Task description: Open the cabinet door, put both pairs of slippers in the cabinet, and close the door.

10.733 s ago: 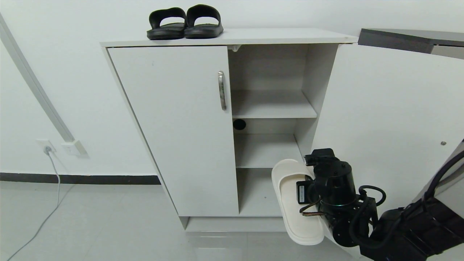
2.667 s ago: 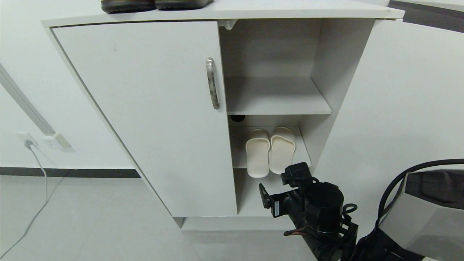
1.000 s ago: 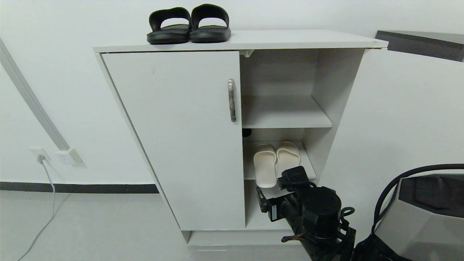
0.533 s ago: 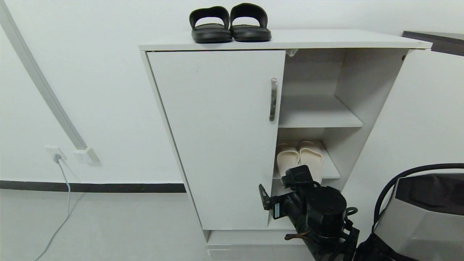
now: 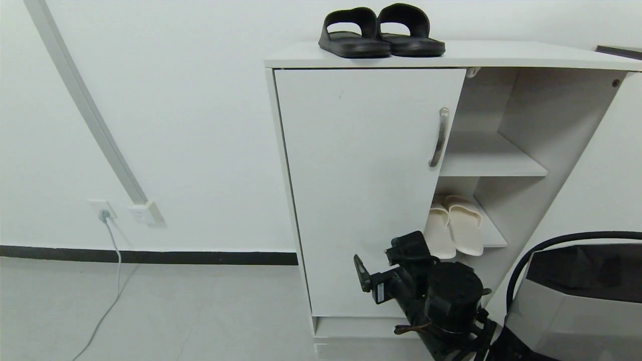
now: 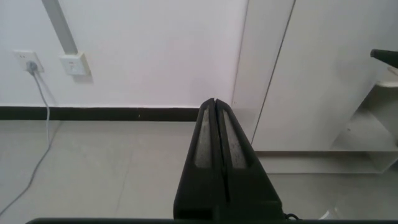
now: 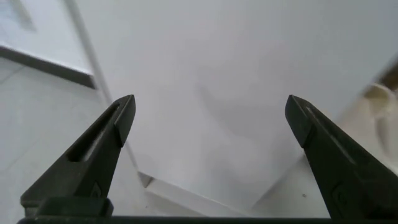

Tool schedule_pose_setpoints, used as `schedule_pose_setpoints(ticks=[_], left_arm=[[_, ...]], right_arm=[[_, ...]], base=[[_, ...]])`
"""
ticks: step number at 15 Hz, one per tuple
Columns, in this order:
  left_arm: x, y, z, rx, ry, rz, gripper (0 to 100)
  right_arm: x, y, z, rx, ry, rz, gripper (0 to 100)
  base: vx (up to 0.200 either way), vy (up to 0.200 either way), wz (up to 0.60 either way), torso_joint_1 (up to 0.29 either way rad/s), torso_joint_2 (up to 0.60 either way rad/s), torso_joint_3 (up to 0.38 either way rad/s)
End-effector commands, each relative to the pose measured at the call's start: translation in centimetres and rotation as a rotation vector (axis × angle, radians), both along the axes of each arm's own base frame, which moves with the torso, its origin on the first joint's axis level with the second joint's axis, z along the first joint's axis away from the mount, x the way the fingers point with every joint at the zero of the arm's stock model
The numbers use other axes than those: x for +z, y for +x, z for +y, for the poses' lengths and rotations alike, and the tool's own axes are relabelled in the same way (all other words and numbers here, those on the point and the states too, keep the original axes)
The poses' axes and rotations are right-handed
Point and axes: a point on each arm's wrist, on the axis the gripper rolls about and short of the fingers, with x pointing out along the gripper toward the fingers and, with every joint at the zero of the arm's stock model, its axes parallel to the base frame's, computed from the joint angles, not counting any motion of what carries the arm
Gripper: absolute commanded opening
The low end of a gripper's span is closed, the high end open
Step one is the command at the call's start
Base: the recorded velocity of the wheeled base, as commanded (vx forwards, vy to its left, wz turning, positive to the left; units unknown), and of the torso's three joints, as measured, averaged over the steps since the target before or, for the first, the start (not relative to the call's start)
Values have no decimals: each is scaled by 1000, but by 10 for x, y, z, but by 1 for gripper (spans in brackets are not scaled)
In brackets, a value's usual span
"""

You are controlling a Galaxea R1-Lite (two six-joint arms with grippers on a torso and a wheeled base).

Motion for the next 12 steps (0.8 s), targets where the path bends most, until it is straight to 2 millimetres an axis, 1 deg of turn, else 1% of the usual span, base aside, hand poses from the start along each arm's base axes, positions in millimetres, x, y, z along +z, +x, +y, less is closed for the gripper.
schedule_pose_setpoints(ticks=[1, 2, 3, 4, 5, 6, 7, 8, 12], left_arm=[[0, 0, 0, 1, 0, 1, 0], [0, 0, 0, -1, 0, 1, 0], [0, 0, 0, 1, 0, 1, 0], [0, 0, 0, -1, 0, 1, 0], [0, 0, 0, 1, 0, 1, 0], [0, 0, 0, 1, -1, 1, 0], [0, 0, 0, 1, -1, 1, 0], [0, 0, 0, 1, 0, 1, 0], [0, 0, 0, 1, 0, 1, 0]], right_arm=[[4, 2, -3, -2, 5, -7, 100], [20, -2, -5, 14, 36, -37, 100], [30, -6, -7, 20, 26, -27, 100], [35, -10, -7, 27, 14, -8, 100], [42, -22, -5, 56, 18, 59, 100], [44, -28, -4, 73, 37, 99, 100], [40, -32, -7, 116, 34, 114, 100], [36, -35, -10, 134, -13, 112, 100], [36, -35, -11, 140, -22, 99, 100]], base=[[0, 0, 0, 0, 0, 0], [0, 0, 0, 0, 0, 0], [0, 0, 0, 0, 0, 0], [0, 0, 0, 0, 0, 0], [0, 0, 0, 0, 0, 0], [0, 0, 0, 0, 0, 0], [0, 0, 0, 0, 0, 0], [0, 0, 0, 0, 0, 0], [0, 0, 0, 0, 0, 0]])
